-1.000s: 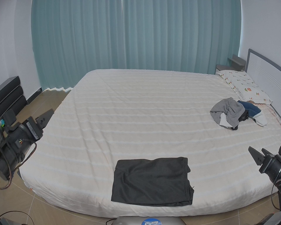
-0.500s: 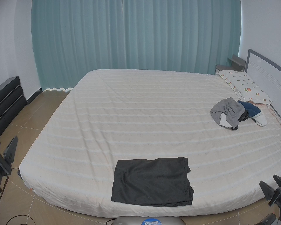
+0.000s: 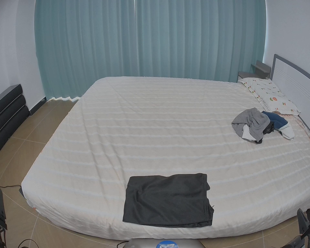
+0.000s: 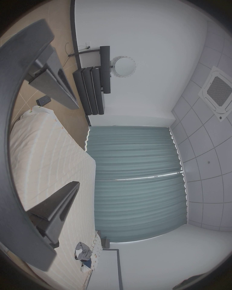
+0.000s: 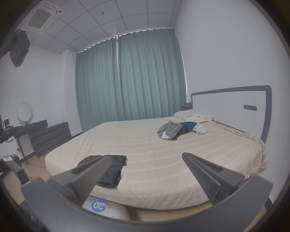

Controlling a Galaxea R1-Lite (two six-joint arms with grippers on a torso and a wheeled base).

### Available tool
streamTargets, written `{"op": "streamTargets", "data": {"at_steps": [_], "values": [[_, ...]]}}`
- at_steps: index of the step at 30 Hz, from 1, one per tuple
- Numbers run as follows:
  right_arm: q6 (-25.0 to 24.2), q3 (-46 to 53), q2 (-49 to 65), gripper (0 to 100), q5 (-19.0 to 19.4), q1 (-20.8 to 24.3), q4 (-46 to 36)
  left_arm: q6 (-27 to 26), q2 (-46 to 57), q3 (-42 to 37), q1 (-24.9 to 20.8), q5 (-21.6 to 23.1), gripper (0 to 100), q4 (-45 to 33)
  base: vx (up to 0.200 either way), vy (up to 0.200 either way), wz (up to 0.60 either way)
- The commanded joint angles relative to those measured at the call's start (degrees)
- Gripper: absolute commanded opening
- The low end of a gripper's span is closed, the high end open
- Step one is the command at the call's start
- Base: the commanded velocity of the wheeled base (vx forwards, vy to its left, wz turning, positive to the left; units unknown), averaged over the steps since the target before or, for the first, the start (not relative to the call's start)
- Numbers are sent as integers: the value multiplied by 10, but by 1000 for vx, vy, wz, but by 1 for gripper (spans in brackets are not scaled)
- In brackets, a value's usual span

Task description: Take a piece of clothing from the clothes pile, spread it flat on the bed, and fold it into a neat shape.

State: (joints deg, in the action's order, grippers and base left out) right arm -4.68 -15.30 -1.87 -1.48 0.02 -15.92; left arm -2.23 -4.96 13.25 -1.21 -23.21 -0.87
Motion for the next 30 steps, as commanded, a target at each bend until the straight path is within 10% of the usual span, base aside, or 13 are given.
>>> {"op": "streamTargets", "data": {"at_steps": [1,9,30], "values": [[3,25,19,100,-5,-2,28,-2,50,-19,11,6,100,4,0,0,0],[61,153,19,100,-1,-2,233,-6,50,-104,11,73,100,69,0,0,0],[65,146,19,100,16,-4,141,24,50,-132,11,239,100,38,0,0,0]]}}
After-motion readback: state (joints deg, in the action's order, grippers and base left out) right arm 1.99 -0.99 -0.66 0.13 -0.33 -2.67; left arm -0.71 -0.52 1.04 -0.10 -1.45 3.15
